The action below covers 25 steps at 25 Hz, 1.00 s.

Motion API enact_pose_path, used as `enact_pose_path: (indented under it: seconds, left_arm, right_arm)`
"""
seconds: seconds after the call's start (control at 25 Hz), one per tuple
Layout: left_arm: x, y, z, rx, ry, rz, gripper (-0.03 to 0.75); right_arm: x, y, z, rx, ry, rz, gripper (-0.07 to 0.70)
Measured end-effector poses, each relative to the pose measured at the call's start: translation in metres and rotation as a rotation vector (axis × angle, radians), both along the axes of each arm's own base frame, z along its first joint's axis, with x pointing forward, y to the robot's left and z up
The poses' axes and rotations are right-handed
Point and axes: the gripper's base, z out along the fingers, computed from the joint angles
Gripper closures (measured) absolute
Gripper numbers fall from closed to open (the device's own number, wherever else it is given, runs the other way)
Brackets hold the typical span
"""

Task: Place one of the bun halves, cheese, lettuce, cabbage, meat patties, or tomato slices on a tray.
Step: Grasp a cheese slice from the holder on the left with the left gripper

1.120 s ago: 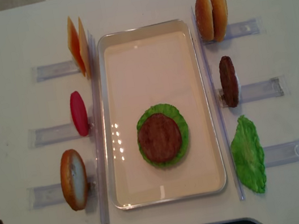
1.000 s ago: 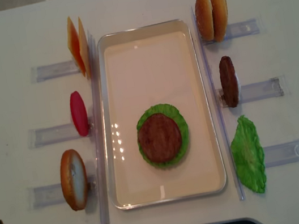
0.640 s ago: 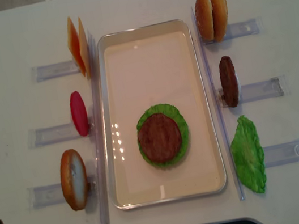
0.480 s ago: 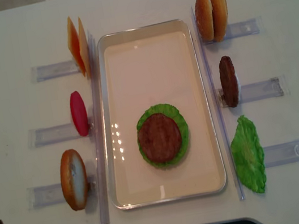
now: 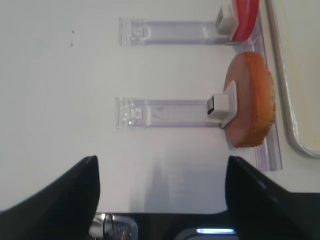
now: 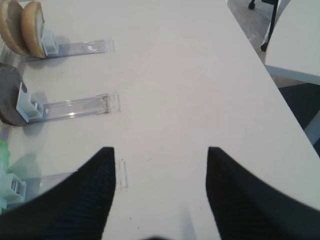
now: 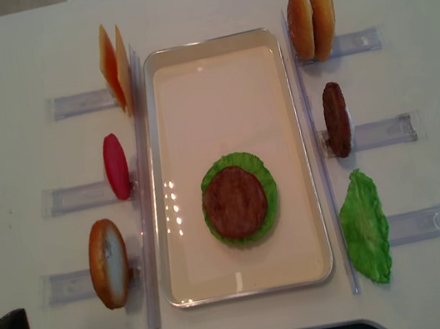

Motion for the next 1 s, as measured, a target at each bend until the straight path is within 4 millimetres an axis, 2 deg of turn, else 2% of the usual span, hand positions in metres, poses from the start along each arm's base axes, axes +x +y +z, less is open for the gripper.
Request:
enact_pose_path:
  seconds: [0.24, 0.48, 0.8, 1.0]
  left_arm:
    - [0.033, 0.001, 0.000, -0.009, 0.205, 0.034, 0.155]
    - [0.075, 0.001, 0.016, -0.010, 0.302, 0.040, 0.176]
    - [0.145, 0.001, 0.041, -0.009, 0.354, 0.041, 0.176]
    - [0.196, 0.002, 0.045, -0.008, 0.412, 0.043, 0.176]
  right_arm:
    - [0.000, 0.000, 0.000, 0.000, 0.000, 0.000, 0.217]
    - [0.000, 0.000, 0.000, 0.000, 0.000, 0.000, 0.217]
    - [0.000, 0.000, 0.000, 0.000, 0.000, 0.000, 0.217]
    - [0.000, 0.000, 0.000, 0.000, 0.000, 0.000, 0.217]
